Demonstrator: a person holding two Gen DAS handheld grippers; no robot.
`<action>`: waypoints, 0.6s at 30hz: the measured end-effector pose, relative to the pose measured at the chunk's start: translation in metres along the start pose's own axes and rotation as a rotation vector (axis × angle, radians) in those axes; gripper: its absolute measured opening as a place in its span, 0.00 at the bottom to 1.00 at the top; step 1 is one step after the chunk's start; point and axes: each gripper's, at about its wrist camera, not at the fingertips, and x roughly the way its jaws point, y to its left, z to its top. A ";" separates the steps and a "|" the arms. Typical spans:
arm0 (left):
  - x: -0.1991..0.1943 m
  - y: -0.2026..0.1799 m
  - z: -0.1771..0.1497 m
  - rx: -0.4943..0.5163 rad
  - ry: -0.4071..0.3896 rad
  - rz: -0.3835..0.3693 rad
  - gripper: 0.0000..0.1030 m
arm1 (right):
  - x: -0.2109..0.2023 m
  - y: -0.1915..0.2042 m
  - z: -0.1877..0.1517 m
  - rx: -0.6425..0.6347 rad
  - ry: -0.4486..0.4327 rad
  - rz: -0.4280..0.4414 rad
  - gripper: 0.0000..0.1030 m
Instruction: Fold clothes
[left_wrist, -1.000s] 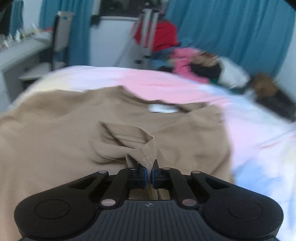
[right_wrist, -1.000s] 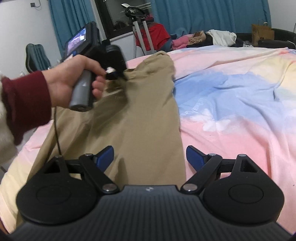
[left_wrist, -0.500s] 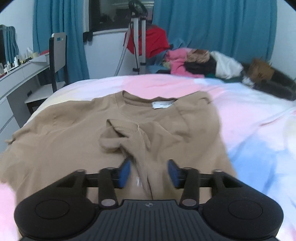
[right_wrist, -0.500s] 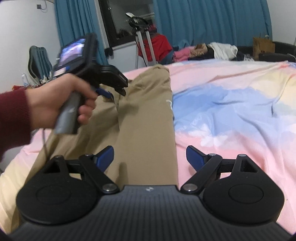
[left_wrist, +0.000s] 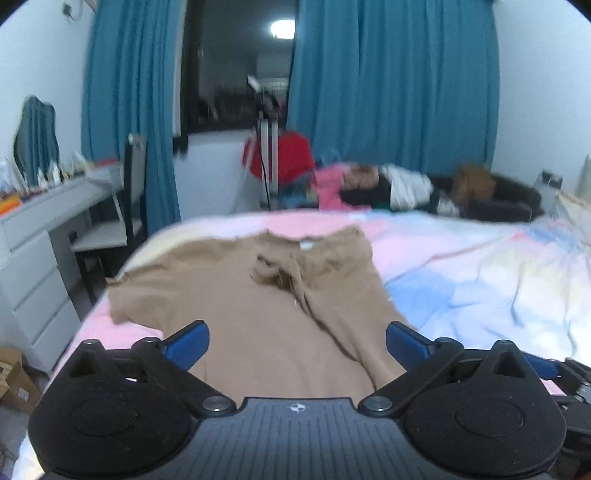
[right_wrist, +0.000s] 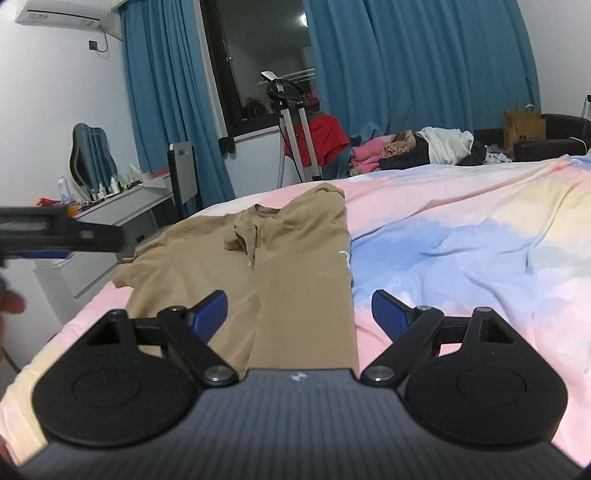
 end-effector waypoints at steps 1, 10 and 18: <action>-0.011 0.000 -0.003 0.003 -0.009 -0.008 1.00 | -0.007 0.002 0.000 -0.003 -0.004 0.004 0.84; -0.044 0.021 -0.050 -0.104 0.019 -0.038 1.00 | -0.041 0.015 -0.008 -0.058 -0.034 0.017 0.84; -0.052 0.046 -0.040 -0.117 0.012 -0.074 1.00 | -0.034 0.022 -0.009 -0.079 -0.024 0.023 0.84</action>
